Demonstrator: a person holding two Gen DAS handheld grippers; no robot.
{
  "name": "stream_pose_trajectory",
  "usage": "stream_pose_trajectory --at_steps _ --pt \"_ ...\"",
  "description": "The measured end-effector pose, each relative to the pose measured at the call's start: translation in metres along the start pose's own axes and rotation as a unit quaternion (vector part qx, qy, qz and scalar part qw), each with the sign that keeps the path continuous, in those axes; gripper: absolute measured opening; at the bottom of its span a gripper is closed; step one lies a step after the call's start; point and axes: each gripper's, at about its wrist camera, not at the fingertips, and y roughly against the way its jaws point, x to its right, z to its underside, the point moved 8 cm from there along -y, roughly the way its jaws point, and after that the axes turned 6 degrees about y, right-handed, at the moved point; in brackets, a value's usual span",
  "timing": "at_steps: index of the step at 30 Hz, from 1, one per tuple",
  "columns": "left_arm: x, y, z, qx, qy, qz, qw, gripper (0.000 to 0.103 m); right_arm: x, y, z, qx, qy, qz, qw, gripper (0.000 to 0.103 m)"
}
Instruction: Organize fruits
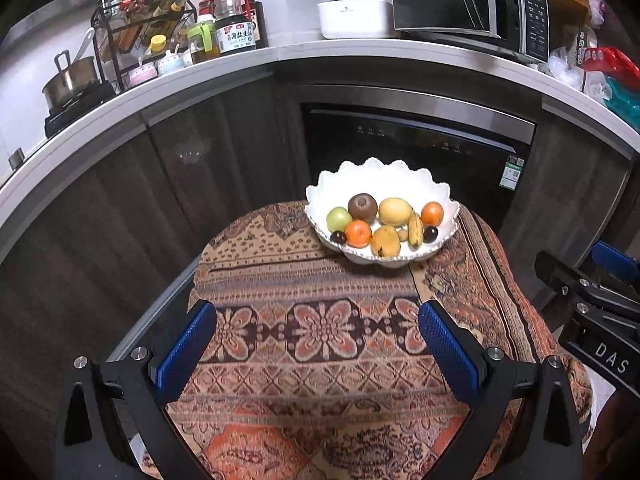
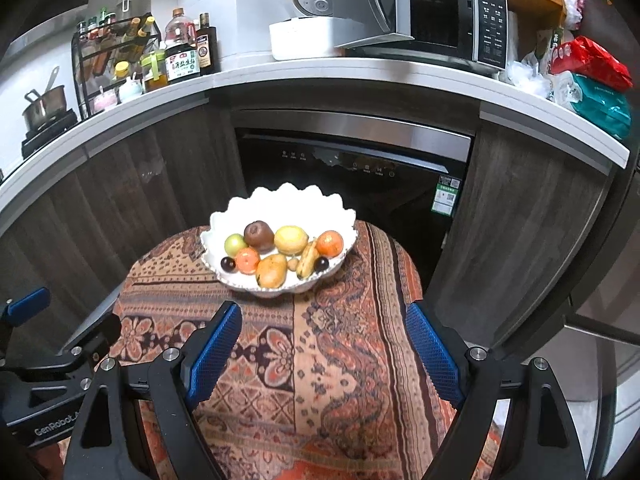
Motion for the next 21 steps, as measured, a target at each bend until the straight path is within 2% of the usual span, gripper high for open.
stream_pose_trajectory --at_steps 11,21 --pt "-0.005 0.016 0.037 -0.022 0.009 0.001 0.9997 0.103 -0.003 0.017 0.028 -0.005 0.007 -0.009 1.000 0.085" --pt "-0.004 0.026 0.056 -0.029 0.012 0.002 0.9995 0.103 -0.003 0.027 0.047 -0.009 0.002 -0.011 1.000 0.085"
